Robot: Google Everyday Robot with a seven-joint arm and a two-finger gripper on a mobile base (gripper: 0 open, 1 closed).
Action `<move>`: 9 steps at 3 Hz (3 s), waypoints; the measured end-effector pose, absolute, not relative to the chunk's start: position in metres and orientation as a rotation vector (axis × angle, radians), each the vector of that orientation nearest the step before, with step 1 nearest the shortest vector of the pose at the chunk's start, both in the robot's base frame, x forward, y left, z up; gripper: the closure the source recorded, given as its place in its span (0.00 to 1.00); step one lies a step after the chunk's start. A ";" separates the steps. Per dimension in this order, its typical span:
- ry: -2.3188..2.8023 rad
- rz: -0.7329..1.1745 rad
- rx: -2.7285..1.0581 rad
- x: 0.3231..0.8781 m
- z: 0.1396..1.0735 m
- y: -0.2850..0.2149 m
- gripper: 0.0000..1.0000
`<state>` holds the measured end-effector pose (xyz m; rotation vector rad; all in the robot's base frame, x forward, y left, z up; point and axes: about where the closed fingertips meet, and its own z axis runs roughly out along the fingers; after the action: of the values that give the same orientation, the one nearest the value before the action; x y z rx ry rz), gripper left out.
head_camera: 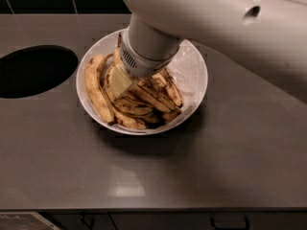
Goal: Pick banana from white bowl
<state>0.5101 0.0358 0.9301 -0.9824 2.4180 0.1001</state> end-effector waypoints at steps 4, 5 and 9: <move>2.399 0.088 -0.935 0.504 0.944 0.033 0.58; 2.405 0.084 -0.900 0.503 0.944 0.031 0.34; 2.455 0.051 -0.851 0.505 0.937 0.024 0.06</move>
Offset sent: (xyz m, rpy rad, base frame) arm -0.0055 -0.0017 0.0115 0.0019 -0.0247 -0.0073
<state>0.5046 0.0236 0.9369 -0.8512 2.4546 0.0508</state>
